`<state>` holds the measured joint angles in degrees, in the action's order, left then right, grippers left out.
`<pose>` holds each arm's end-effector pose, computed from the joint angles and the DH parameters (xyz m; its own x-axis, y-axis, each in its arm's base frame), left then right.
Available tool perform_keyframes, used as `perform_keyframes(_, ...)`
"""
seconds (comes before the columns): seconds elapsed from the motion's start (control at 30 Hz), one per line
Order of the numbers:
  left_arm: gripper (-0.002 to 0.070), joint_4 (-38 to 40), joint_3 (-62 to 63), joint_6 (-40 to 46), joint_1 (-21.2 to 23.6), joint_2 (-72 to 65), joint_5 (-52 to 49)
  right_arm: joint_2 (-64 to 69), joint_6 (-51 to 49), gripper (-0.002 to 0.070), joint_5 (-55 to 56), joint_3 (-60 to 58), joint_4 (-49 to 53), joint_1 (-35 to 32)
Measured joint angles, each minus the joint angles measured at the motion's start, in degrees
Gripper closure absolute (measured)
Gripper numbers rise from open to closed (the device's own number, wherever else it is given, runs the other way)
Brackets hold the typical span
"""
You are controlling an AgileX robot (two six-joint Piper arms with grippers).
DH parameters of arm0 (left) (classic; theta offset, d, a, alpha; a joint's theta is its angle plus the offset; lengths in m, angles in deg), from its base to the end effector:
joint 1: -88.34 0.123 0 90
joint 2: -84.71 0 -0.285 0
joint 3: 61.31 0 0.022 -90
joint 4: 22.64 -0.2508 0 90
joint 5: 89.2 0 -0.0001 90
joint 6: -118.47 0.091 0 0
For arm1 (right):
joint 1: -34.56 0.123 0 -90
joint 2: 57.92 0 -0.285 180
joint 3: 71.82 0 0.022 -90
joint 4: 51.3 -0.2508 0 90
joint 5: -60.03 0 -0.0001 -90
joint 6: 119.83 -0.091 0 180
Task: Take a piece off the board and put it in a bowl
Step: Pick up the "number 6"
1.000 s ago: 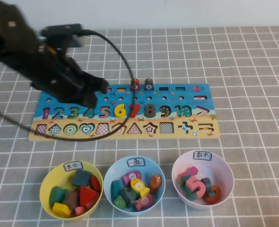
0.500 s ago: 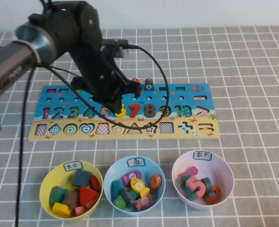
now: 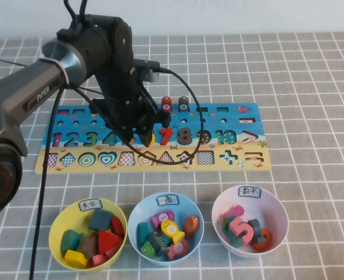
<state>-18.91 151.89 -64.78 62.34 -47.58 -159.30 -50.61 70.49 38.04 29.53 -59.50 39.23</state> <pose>0.4109 -0.2066 0.2267 -0.9153 0.3589 -0.1829 0.3769 0.9232 -0.0747 0.0519 0.0091 0.1711 -0.2972 -0.0716 -0.9521 -0.1462 0.9888 -0.0288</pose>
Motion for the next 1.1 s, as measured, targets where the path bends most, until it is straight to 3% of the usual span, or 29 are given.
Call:
perform_keyframes(0.1,0.0328,-1.17,0.0,-2.11,0.15,-0.54,1.1,0.0,0.0,0.0694,0.0,0.0,0.0,0.0)
perform_keyframes(0.23,0.0303,-1.29,0.0,-3.54,0.15,-0.69,4.1,-0.09,0.0,0.0694,0.0,0.0,0.0,0.0)
perform_keyframes(0.7,0.0298,-1.19,4.5,-5.03,-0.15,-2.9,7.06,-0.09,0.0,0.0694,0.0,0.0,0.0,0.0)
perform_keyframes(1.1,0.0327,-1.19,10.49,-7.43,-0.3,-8.01,2.03,-0.09,0.0,0.0694,0.0,0.0,0.0,0.0)
